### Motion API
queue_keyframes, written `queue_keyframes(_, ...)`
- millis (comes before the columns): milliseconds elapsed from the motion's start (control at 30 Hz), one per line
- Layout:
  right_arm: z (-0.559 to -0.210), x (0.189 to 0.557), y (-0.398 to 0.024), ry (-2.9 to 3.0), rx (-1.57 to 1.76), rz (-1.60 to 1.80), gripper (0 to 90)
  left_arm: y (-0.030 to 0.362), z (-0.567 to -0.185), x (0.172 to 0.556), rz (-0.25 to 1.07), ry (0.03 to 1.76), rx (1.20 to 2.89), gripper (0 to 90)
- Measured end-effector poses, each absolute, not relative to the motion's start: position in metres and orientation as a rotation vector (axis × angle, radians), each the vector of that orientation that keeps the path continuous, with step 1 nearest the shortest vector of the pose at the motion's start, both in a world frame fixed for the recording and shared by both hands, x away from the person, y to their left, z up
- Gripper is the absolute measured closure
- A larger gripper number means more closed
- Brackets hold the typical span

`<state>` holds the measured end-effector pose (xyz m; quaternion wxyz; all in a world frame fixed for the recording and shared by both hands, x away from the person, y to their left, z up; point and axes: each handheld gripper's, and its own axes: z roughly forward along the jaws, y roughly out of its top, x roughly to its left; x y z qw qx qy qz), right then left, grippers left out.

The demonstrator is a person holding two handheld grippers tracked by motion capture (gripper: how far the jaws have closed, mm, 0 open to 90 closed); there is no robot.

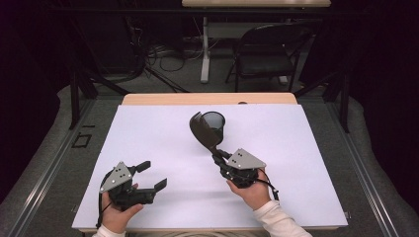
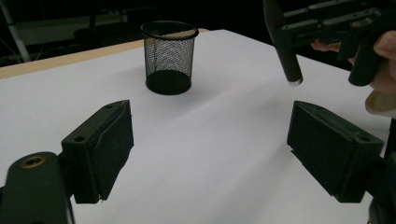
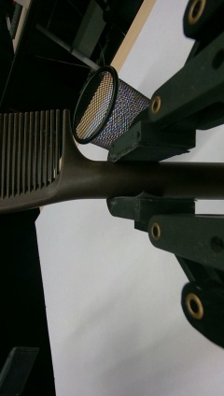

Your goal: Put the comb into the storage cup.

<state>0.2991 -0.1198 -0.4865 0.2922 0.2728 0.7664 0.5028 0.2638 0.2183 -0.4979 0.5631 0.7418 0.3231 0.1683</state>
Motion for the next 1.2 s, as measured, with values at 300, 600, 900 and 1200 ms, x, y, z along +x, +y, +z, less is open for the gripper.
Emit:
queue_keyframes(300, -0.486, 0.295, -0.117, 2.014, 0.707, 1.339, 72.7, 0.212, -0.484, 0.271, 0.38, 0.775, 1.723, 15.7)
queue_keyframes(600, -0.486, 0.293, -0.117, 1.993, 0.7, 1.348, 72.7, 0.206, -0.464, 0.28, 0.35, 0.795, 1.681, 18.5)
queue_keyframes(900, -0.488, 0.293, -0.117, 1.99, 0.706, 1.347, 72.7, 0.206, -0.444, 0.291, 0.343, 0.82, 1.631, 22.7)
queue_keyframes(1200, -0.489, 0.293, -0.117, 1.987, 0.71, 1.348, 72.7, 0.205, -0.435, 0.296, 0.321, 0.84, 1.612, 25.6)
